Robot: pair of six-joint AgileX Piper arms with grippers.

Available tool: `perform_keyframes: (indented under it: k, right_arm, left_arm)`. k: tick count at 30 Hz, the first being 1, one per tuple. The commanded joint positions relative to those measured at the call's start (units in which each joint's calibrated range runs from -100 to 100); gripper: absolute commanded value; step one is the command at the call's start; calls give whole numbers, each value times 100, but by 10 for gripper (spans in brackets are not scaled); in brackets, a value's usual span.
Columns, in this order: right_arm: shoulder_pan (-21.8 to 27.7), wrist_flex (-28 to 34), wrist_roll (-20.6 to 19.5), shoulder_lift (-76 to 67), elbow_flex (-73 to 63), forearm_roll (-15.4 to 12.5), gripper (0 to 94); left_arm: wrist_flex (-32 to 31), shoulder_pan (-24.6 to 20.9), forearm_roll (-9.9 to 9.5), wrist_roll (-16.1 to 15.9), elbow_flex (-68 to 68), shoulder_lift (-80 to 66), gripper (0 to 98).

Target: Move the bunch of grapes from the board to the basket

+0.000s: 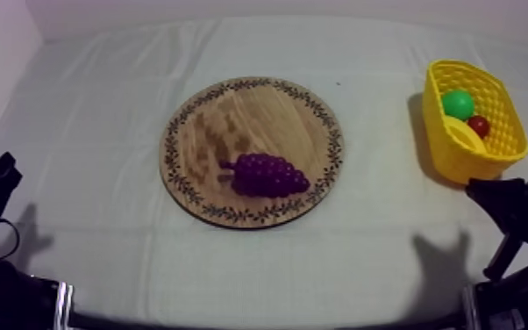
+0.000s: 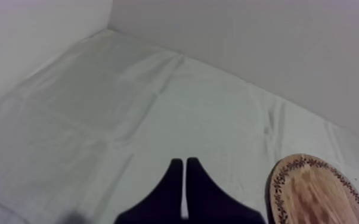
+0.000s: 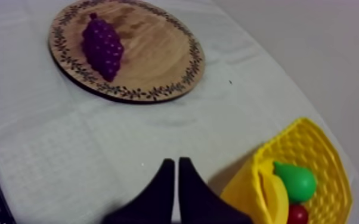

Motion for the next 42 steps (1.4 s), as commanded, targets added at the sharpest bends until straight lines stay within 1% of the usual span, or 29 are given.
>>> perform_keyframes:
  k: [1,5,9,13,17,21,26,29,32,39,41,42]
  right_arm:
    - [-207,-21,-460,707,-492,81,8]
    - [-441,118,-832,1779,-1597,262,6]
    - [-592,614,-887,2850,-2953,308,4]
    - [-730,1196,-814,3897,-4347,377,3]
    - [-877,1698,-633,4905,-5574,509,3]
    - [-1049,2199,-437,5829,-6568,660,4]
    - [-1171,2666,-200,6897,-7531,747,6]
    - [-1189,2882,-67,7512,-8070,712,6]
    - [-1181,3165,82,8103,-8602,602,6]
    - [-1184,4112,422,9295,-9787,295,7]
    - [-1182,4361,496,9520,-10055,223,18]
    - [-1181,4461,526,9607,-10164,198,40]
  left_arm:
    - [3,2,-4,2,4,3,0]
    - [3,2,-4,2,4,3,0]
    - [3,2,-4,1,4,3,0]
    - [3,2,-4,0,4,3,0]
    - [3,2,-4,0,4,3,0]
    - [3,2,-4,0,4,3,0]
    - [3,2,-4,0,4,3,0]
    - [3,2,-4,0,4,3,0]
    - [3,2,-4,0,4,3,0]
    - [3,2,-4,0,4,3,0]
    - [3,2,-4,0,4,3,0]
    - [3,2,-4,0,4,3,0]
